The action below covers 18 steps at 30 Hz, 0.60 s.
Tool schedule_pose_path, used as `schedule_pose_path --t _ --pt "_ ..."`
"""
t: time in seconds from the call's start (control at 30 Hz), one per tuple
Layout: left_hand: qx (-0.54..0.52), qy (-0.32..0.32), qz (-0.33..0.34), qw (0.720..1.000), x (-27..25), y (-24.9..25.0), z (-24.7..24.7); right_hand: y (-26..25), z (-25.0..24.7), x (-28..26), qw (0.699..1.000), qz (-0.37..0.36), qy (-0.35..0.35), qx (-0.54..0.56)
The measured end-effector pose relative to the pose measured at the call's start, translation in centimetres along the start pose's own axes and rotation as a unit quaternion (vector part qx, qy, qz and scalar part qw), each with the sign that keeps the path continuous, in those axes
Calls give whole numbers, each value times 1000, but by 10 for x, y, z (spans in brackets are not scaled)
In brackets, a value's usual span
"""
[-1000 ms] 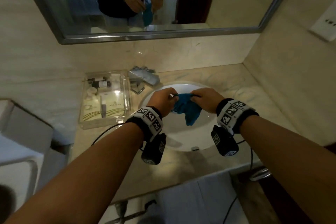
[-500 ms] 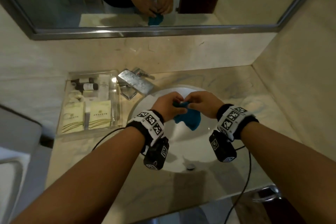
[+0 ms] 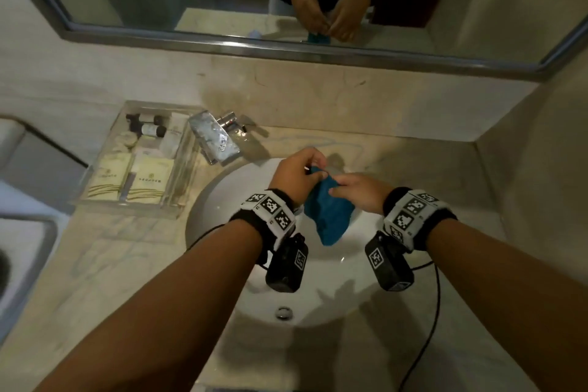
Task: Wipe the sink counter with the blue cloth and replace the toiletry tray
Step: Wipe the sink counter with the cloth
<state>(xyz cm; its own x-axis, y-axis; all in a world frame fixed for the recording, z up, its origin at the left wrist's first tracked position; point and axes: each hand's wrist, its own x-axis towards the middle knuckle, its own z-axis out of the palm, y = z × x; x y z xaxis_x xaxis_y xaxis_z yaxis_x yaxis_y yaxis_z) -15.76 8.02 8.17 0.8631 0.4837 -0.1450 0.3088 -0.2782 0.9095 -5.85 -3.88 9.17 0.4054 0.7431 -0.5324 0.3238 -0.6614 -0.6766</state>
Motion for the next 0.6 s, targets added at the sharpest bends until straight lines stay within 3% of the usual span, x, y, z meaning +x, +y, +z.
schedule_pose_path --t 0.13,0.27,0.4,0.6 --pt "13 38 -68 997 -3 1 8 14 -17 2 998 -26 26 -46" --pt "30 -6 -168 985 2 -5 9 14 -19 12 997 -59 56 -3" --pt "23 -9 -117 993 9 -3 13 10 -14 17 992 -97 66 -35" --pt "-12 -8 -82 997 16 -11 15 13 -11 29 995 -71 64 27"
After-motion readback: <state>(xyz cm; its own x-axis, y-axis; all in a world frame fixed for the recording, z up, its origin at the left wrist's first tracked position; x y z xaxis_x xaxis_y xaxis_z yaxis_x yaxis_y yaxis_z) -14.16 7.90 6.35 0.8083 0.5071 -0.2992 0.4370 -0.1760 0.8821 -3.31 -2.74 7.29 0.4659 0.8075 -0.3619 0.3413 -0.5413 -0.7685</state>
